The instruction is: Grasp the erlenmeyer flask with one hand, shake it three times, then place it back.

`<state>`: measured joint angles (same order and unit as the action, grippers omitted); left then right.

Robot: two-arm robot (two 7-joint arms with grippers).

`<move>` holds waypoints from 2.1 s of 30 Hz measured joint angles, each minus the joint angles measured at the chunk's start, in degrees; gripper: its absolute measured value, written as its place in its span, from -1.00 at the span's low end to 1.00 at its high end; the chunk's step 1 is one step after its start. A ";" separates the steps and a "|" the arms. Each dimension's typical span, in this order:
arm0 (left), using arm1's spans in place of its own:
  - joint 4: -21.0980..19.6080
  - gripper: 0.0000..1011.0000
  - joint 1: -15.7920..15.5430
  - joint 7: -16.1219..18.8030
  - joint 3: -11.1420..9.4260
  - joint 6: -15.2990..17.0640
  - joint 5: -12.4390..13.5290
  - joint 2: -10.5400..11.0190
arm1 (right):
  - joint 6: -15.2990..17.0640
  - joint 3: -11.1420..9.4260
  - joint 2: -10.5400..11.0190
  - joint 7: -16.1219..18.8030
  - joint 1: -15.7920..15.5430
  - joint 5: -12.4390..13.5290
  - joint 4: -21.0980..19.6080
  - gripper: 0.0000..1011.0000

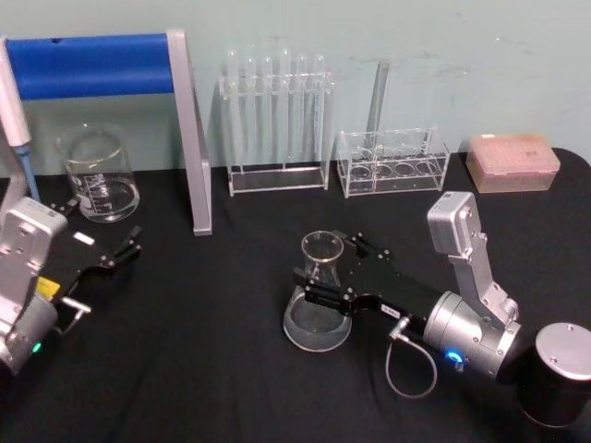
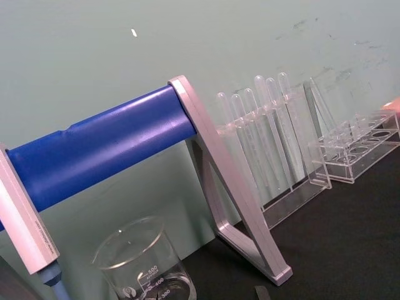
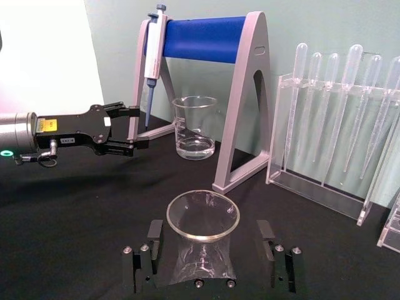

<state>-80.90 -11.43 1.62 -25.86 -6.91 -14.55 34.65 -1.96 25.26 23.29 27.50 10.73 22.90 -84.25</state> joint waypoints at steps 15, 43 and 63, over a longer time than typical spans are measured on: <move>0.00 0.98 0.00 0.00 0.00 0.00 0.00 0.00 | 0.00 -0.01 0.07 -0.02 -0.08 0.09 -0.11 0.05; 0.00 0.98 0.00 0.00 0.00 0.00 0.00 0.00 | 3.84 -3.10 1.00 -4.12 -1.79 -0.85 -9.32 -0.11; 0.00 0.98 0.00 0.00 0.00 0.00 0.00 0.00 | 4.16 -4.28 0.84 -4.77 -2.28 -0.42 -11.46 -0.11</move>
<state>-80.90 -11.43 1.62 -25.86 -6.91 -14.55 34.65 2.20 20.98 24.14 22.73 8.45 22.48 -95.71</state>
